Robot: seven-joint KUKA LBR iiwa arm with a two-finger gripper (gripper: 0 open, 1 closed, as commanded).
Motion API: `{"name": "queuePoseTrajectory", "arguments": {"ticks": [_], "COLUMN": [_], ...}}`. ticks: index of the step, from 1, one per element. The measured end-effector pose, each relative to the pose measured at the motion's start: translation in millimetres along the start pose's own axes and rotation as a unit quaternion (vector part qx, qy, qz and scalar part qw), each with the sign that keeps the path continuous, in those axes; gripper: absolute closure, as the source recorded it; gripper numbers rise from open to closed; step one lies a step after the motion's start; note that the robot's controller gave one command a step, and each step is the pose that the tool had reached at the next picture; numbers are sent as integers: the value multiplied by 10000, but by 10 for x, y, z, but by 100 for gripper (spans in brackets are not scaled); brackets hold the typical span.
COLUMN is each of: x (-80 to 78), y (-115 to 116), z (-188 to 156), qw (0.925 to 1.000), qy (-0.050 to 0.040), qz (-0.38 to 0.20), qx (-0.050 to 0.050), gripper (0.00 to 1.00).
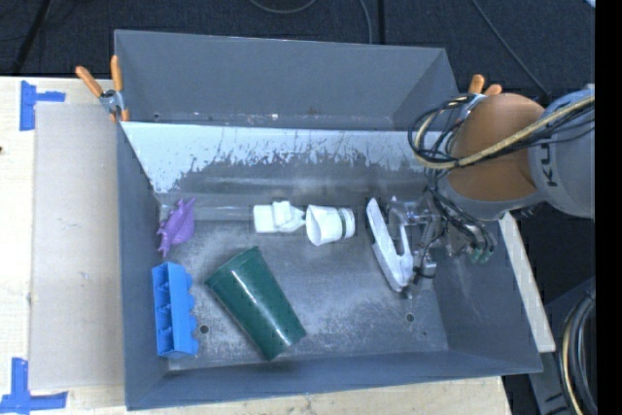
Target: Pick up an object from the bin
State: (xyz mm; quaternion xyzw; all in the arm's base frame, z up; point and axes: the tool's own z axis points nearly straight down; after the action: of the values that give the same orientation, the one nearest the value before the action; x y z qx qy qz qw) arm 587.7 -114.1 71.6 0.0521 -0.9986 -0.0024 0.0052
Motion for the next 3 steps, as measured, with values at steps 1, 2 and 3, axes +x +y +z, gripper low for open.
{"name": "queuePoseTrajectory", "arguments": {"ticks": [1, 2, 3], "x": [0, 0, 0], "y": [0, 0, 0], "z": [0, 0, 0], "qw": [10000, 10000, 10000], "qy": [0, 0, -1], "qz": [-1, -2, -2], "qx": [0, 0, 0], "gripper": [100, 100, 100]}}
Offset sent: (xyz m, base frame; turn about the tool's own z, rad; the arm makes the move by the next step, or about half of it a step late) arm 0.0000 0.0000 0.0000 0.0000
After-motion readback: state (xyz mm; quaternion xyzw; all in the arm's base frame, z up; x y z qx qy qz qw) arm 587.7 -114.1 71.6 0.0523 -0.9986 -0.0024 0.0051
